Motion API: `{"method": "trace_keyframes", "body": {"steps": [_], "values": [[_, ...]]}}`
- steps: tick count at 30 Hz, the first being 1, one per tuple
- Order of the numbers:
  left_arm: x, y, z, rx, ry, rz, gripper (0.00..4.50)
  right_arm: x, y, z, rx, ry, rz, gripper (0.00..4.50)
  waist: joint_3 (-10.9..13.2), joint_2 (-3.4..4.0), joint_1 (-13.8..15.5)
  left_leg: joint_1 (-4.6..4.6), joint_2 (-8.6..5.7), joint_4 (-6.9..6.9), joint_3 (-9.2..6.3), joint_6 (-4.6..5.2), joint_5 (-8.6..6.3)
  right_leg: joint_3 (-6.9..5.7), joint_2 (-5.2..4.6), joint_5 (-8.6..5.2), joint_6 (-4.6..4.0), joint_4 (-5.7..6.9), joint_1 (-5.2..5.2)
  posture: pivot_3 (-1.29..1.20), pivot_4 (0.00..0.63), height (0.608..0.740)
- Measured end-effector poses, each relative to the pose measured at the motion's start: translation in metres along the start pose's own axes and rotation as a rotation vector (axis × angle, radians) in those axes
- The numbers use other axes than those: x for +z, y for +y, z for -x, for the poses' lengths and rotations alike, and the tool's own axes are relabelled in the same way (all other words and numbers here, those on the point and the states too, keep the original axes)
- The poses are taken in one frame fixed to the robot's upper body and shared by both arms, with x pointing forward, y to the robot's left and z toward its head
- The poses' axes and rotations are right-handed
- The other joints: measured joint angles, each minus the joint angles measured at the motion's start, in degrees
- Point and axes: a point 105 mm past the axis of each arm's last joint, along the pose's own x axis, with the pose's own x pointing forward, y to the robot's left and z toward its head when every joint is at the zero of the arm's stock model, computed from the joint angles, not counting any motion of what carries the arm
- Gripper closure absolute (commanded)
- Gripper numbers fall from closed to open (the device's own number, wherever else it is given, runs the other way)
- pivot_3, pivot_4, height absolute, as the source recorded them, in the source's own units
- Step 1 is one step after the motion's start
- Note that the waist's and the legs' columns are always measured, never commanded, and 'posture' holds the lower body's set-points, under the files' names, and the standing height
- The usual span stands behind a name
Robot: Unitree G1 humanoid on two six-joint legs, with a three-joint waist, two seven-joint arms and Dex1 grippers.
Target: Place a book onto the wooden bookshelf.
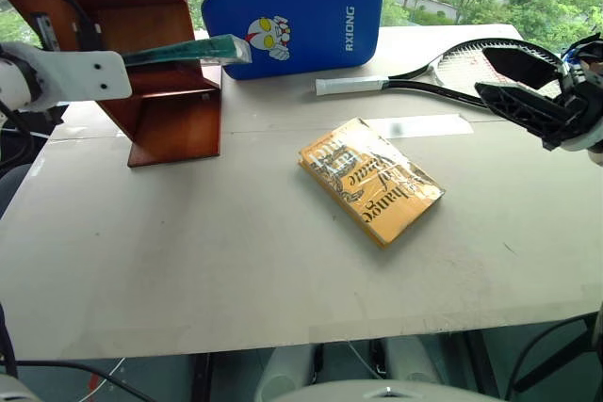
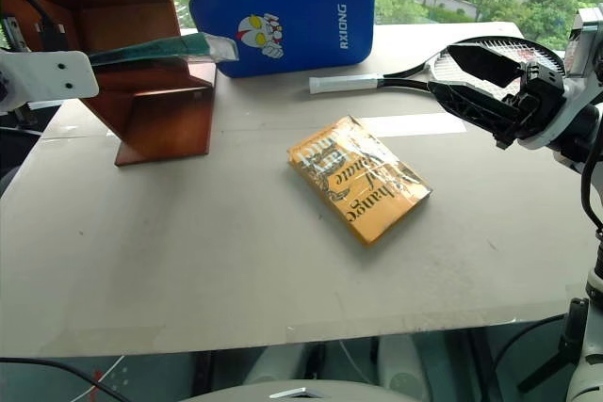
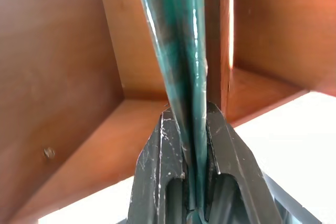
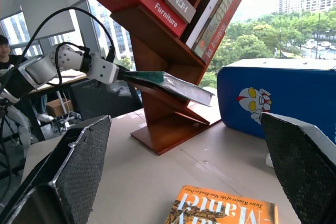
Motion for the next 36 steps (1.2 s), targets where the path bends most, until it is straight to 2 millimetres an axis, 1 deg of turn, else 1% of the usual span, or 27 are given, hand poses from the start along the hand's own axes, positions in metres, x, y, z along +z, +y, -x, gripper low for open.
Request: {"method": "trace_keyframes", "body": {"steps": [5,6,7,8,10,11,13,15,18,20,22,23,25,28,30,32,33,34,36], "values": [[-0.002,0.0,0.0,0.001,0.008,0.004,4.44,-0.001,0.0,-0.001,0.003,-0.001,-0.003,0.0,0.0,0.0,0.0,0.0,0.0,0.01,0.02,0.0,0.0,0.02,-0.01,0.0,0.0,0.04,-0.01,0.0,0.15,0.74],[-0.002,0.0,0.0,0.001,0.012,0.003,3.7,-0.001,0.0,-0.001,0.002,-0.001,-0.002,0.0,0.0,0.0,0.0,0.0,0.0,0.01,0.03,0.0,0.0,0.03,0.0,0.0,0.0,0.04,-0.01,0.0,0.15,0.74],[-0.003,0.0,0.0,0.0,0.014,0.004,3.5,-0.001,0.0,-0.001,0.002,0.0,-0.002,0.0,0.0,0.0,0.0,0.0,0.0,0.0,0.03,0.0,0.0,0.04,0.0,0.0,0.0,0.05,-0.03,0.0,0.15,0.74],[-0.01,-0.002,0.003,-0.01,0.043,0.012,3.03,-0.001,-0.001,-0.001,-0.001,0.001,0.001,0.0,0.0,0.0,-0.2,-0.01,0.0,-0.01,0.1,0.0,0.0,0.14,0.01,0.0,0.0,0.17,-0.16,0.0,0.15,0.74],[-0.015,0.0,0.006,-0.005,0.066,0.026,2.36,-0.001,-0.001,0.0,-0.003,0.0,0.004,0.0,0.0,0.0,-0.3,-0.01,0.0,-0.02,0.1,0.0,0.0,0.14,0.01,0.0,0.0,0.22,-0.19,0.0,0.15,0.74],[-0.017,0.001,0.008,0.0,0.077,0.037,1.85,-0.001,-0.001,0.0,-0.003,-0.001,0.006,0.0,0.0,0.0,-0.2,-0.01,0.0,-0.01,0.1,0.0,0.0,0.14,0.01,0.0,0.0,0.23,-0.19,0.0,0.15,0.74],[-0.02,0.003,0.01,0.014,0.087,0.055,1.03,-0.001,-0.001,-0.001,-0.002,-0.003,0.012,0.0,0.0,0.0,-0.1,-0.01,0.0,0.0,0.1,0.0,0.0,0.14,0.01,0.0,0.0,0.24,-0.18,0.0,0.15,0.74],[-0.019,0.002,0.011,0.016,0.092,0.057,0.08,-0.001,-0.001,-0.001,-0.001,-0.003,0.015,0.0,0.0,0.0,0.0,-0.01,0.0,0.01,0.12,0.0,0.0,0.16,0.0,0.0,0.0,0.24,-0.18,0.0,0.15,0.74],[-0.021,-0.005,0.013,0.002,0.108,0.079,0.02,0.0,-0.001,-0.004,0.009,-0.006,0.021,0.0,0.0,0.0,0.1,-0.01,0.0,0.0,0.1,0.0,0.0,0.15,0.0,0.0,0.0,0.25,-0.19,0.0,0.15,0.74],[-0.021,-0.006,0.015,0.005,0.104,0.112,0.02,0.0,-0.001,-0.005,0.011,-0.005,0.023,0.0,0.0,-0.01,0.1,-0.02,0.01,0.01,0.09,0.0,0.0,0.15,0.0,0.0,0.0,0.24,-0.19,0.0,0.15,0.74],[-0.013,-0.002,0.018,0.044,0.047,0.245,0.02,-0.001,-0.003,-0.004,0.008,-0.004,0.02,0.0,0.0,-0.01,0.3,-0.04,0.0,0.05,0.07,0.0,0.0,0.15,-0.04,0.0,0.0,0.24,-0.18,0.0,0.15,0.74],[-0.005,0.0,0.021,0.055,0.009,0.295,0.02,-0.003,-0.004,-0.004,0.004,0.0,0.019,0.0,0.0,-0.03,0.3,-0.08,0.0,0.08,0.03,0.0,0.0,0.16,-0.04,0.0,0.0,0.22,-0.18,0.0,0.15,0.74],[0.003,-0.005,0.025,0.039,-0.022,0.343,0.02,-0.008,-0.006,0.0,-0.014,0.014,0.012,0.0,0.0,-0.03,0.2,-0.06,0.0,0.05,0.05,0.0,0.0,0.22,-0.04,0.0,0.0,0.22,-0.18,0.0,0.15,0.74],[0.013,-0.012,0.031,0.026,-0.064,0.431,0.02,-0.024,-0.011,0.014,-0.078,0.072,-0.015,0.0,0.0,-0.03,0.2,-0.08,0.01,0.03,0.02,0.0,0.0,0.25,-0.04,0.0,-0.01,0.21,-0.19,0.0,0.15,0.74],[0.019,-0.009,0.039,0.04,-0.111,0.51,0.02,-0.035,-0.014,0.028,-0.123,0.11,-0.032,0.0,0.0,-0.03,0.3,-0.07,0.01,0.03,0.03,0.0,0.0,0.27,-0.04,0.0,-0.01,0.19,-0.18,0.0,0.15,0.74],[0.03,-0.009,0.046,0.036,-0.188,0.583,0.02,-0.044,-0.015,0.039,-0.159,0.137,-0.051,0.0,0.0,-0.03,0.3,-0.05,0.01,0.04,0.07,0.0,0.0,0.33,-0.05,0.0,-0.01,0.17,-0.16,0.0,0.15,0.74],[0.041,-0.013,0.05,0.011,-0.262,0.633,0.02,-0.049,-0.016,0.048,-0.19,0.16,-0.059,0.0,0.0,-0.02,0.3,-0.02,0.01,0.04,0.07,0.0,0.0,0.33,-0.06,0.0,-0.01,0.16,-0.13,0.0,0.15,0.74],[0.047,-0.016,0.051,-0.007,-0.296,0.657,0.02,-0.053,-0.016,0.053,-0.205,0.174,-0.066,0.0,0.0,-0.02,0.4,0.0,0.02,0.06,0.06,0.0,0.0,0.33,-0.07,0.0,-0.01,0.1,-0.12,0.0,0.15,0.74],[0.072,-0.033,0.057,-0.11,-0.466,0.797,0.02,-0.067,-0.013,0.065,-0.233,0.22,-0.074,0.0,0.0,-0.01,0.4,0.05,0.03,0.09,0.05,0.0,-0.01,0.32,-0.06,0.0,0.0,-0.06,-0.04,0.0,0.15,0.74]]}}
